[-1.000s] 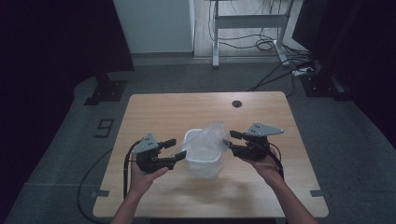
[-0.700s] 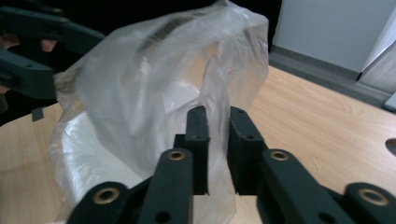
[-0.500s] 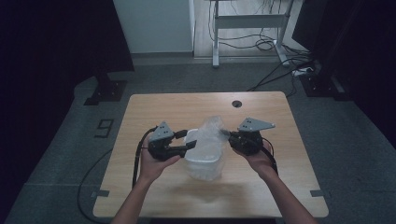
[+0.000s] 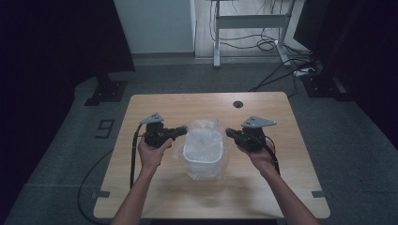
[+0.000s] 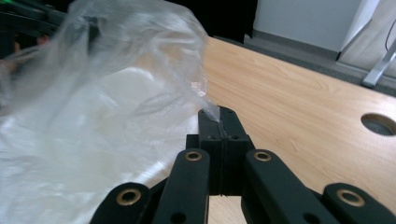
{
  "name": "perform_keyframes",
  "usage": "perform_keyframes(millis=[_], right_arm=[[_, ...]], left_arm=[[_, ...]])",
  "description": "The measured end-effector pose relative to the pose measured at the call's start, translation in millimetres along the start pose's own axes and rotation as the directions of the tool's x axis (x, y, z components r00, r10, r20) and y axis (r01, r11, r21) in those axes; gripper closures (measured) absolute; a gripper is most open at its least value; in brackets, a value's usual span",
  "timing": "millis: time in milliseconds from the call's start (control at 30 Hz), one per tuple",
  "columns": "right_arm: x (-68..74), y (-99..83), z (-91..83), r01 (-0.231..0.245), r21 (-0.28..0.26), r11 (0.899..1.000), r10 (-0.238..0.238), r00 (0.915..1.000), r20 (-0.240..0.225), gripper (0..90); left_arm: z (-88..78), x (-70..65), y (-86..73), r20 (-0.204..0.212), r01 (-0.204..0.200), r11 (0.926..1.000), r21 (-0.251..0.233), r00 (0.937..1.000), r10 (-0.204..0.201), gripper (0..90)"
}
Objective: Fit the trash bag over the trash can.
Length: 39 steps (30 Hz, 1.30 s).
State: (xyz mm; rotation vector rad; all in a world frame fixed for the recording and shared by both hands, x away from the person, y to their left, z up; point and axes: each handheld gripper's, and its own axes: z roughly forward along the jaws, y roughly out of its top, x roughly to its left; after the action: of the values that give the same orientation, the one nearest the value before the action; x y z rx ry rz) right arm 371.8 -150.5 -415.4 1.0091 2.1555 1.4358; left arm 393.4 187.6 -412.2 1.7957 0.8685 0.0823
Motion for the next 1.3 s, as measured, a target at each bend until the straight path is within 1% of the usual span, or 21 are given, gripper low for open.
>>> perform_keyframes(millis=[67, 133, 233, 300, 367, 400, 467, 567, 667, 700, 767, 833, 900, 1033, 1067, 1100, 1133, 1200, 1233, 1267, 1300], right_arm=[[-3.8, -2.5, 3.8, -0.012, 0.005, 1.0, 0.012, 0.9999, 0.008, 89.1], [-6.9, -4.4, 8.1, -0.016, 0.014, 1.0, 0.016, 0.9997, 0.017, 89.1], [-9.6, -7.6, 14.5, -0.021, 0.027, 0.999, 0.02, 0.9994, 0.029, 89.1], [-10.2, -10.1, 18.1, -0.021, 0.038, 0.999, 0.019, 0.9994, 0.029, 89.1], [-10.3, -12.4, 21.7, -0.02, 0.049, 0.999, 0.019, 0.9994, 0.028, 89.1], [-10.4, -13.3, 23.5, -0.022, 0.053, 0.998, 0.02, 0.9994, 0.027, 89.1], [-10.5, -15.1, 26.8, -0.022, 0.067, 0.998, 0.02, 0.9994, 0.027, 89.1], [-10.1, -18.4, 28.8, -0.021, 0.073, 0.997, 0.019, 0.9994, 0.028, 89.1], [-10.1, -22.5, 29.4, -0.02, 0.087, 0.996, 0.017, 0.9993, 0.033, 89.1], [-10.1, -24.1, 29.5, -0.019, 0.094, 0.995, 0.016, 0.9993, 0.034, 89.1], [-9.4, -27.4, 30.0, -0.018, 0.1, 0.995, 0.014, 0.9993, 0.035, 89.1], [-8.0, -30.5, 29.9, -0.019, 0.099, 0.995, 0.015, 0.9992, 0.038, 89.1], [-7.1, -33.0, 29.9, -0.012, 0.104, 0.995, 0.008, 0.9992, 0.039, 89.1], [-6.1, -38.0, 29.5, -0.008, 0.106, 0.994, 0.003, 0.999, 0.045, 89.0], [-6.1, -38.7, 28.8, -0.011, 0.104, 0.995, 0.006, 0.9989, 0.046, 88.1], [-6.4, -38.7, 27.6, -0.009, 0.098, 0.995, 0.004, 0.9988, 0.05, 83.9], [-6.4, -38.2, 25.8, -0.009, 0.088, 0.996, 0.004, 0.9985, 0.054, 77.1], [-7.4, -35.6, 19.2, -0.019, 0.05, 0.999, 0.017, 0.9987, 0.048, 72.1], [-7.6, -33.7, 14.6, -0.027, 0.026, 0.999, 0.025, 0.9986, 0.046, 67.8], [-7.3, -31.7, 9.3, -0.034, -0.002, 0.999, 0.034, 0.9986, 0.04, 61.7], [-6.7, -29.7, 3.8, -0.04, -0.028, 0.999, 0.041, 0.9987, 0.029, 58.6]], left_arm=[[1.1, 7.2, -2.6, 0.003, 0.027, 0.9996, -0.004, 0.9996, -0.027, 89.2], [3.3, 13.5, -4.1, -0.007, 0.039, 0.9992, 0.006, 0.9992, -0.039, 89.2], [6.9, 23.4, -7.7, -0.017, 0.072, 0.9972, 0.021, 0.9973, -0.072, 89.0], [9.4, 30.0, -10.8, -0.017, 0.106, 0.9939, 0.031, 0.9943, -0.106, 88.7], [12.2, 36.3, -13.8, -0.017, 0.146, 0.9884, 0.043, 0.9893, -0.145, 88.2], [13.8, 38.9, -15.1, -0.018, 0.159, 0.9858, 0.054, 0.9872, -0.159, 88.2], [16.8, 41.6, -17.8, -0.024, 0.169, 0.9828, 0.075, 0.9855, -0.168, 87.9], [17.7, 42.2, -22.6, -0.027, 0.171, 0.9818, 0.082, 0.9851, -0.17, 87.7], [17.3, 43.3, -27.8, -0.041, 0.177, 0.9792, 0.1, 0.984, -0.173, 87.7], [16.9, 44.1, -29.7, -0.039, 0.18, 0.9781, 0.104, 0.9834, -0.177, 87.9], [16.9, 43.8, -32.6, -0.054, 0.174, 0.9772, 0.122, 0.9843, -0.168, 87.9], [17.1, 43.0, -35.8, -0.051, 0.173, 0.9757, 0.134, 0.9845, -0.168, 87.9], [16.9, 42.2, -38.4, -0.065, 0.169, 0.974, 0.151, 0.9848, -0.161, 87.2], [13.9, 40.8, -42.4, -0.047, 0.165, 0.9739, 0.156, 0.9862, -0.159, 85.7], [13.0, 39.6, -42.9, -0.043, 0.158, 0.9743, 0.161, 0.9874, -0.152, 84.3], [12.3, 38.0, -43.0, -0.046, 0.15, 0.9752, 0.163, 0.9885, -0.144, 82.3], [11.0, 36.6, -42.7, -0.044, 0.144, 0.9768, 0.159, 0.9894, -0.138, 79.6], [6.9, 34.1, -41.0, -0.049, 0.137, 0.982, 0.13, 0.99, -0.132, 70.2], [4.2, 33.2, -39.9, -0.052, 0.132, 0.9852, 0.11, 0.9906, -0.126, 66.0], [1.3, 32.5, -38.7, -0.059, 0.129, 0.9871, 0.095, 0.9905, -0.124, 61.3], [-1.6, 32.0, -37.7, -0.066, 0.125, 0.9887, 0.082, 0.9906, -0.12, 56.2]])
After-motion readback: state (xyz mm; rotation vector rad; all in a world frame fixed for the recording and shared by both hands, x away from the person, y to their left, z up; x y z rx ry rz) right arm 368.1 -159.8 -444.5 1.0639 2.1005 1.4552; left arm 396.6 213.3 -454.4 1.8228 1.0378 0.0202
